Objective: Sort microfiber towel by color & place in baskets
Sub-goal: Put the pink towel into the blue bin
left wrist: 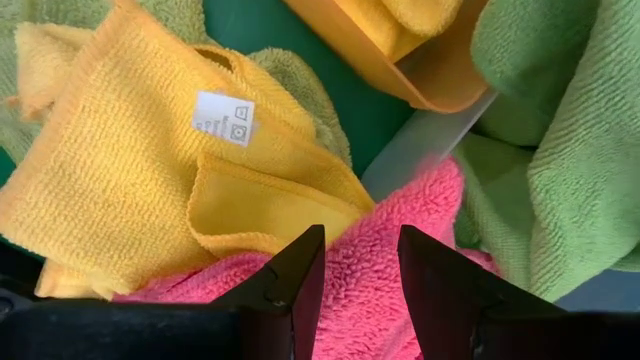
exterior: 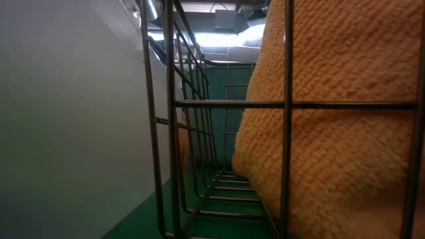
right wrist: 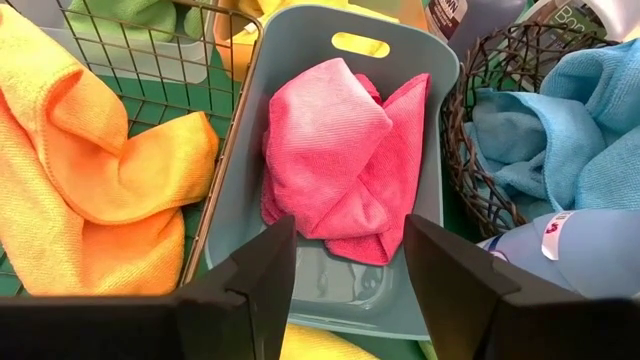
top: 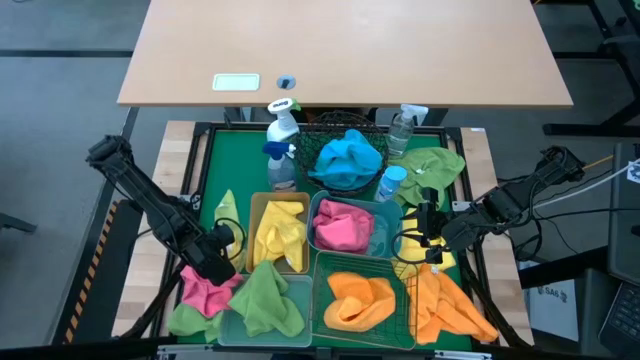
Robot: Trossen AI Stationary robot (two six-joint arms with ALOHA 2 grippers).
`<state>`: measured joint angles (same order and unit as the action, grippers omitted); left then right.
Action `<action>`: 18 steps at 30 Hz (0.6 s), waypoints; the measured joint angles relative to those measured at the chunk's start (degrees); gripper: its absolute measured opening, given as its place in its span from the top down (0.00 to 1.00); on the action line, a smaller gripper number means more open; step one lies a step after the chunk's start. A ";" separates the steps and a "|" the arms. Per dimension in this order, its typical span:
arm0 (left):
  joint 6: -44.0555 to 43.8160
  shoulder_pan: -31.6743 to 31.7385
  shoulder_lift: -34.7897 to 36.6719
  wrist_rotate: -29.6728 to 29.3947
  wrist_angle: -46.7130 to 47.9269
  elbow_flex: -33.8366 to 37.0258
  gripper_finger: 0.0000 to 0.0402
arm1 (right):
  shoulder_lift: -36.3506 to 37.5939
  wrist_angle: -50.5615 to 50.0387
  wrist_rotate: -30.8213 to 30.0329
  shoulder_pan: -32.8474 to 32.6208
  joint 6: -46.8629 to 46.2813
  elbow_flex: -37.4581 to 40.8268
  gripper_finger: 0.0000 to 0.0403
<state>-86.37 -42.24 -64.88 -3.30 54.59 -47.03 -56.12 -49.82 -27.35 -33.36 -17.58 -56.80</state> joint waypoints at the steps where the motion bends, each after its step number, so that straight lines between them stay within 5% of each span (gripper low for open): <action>1: 0.00 -0.10 -0.34 0.01 -0.11 0.01 0.69 | 0.00 0.00 0.00 0.02 0.00 0.00 0.54; 14: 0.02 -2.05 -3.95 0.82 -0.42 0.03 0.69 | 0.00 -0.01 0.00 0.01 -0.07 0.00 0.54; 18: 0.63 -2.05 -3.78 1.17 -1.79 0.03 0.77 | 0.00 0.00 0.00 0.01 -0.07 0.00 0.54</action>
<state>-85.74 -44.29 -68.66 -2.13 52.80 -47.00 -56.12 -49.82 -27.35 -33.35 -17.65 -56.80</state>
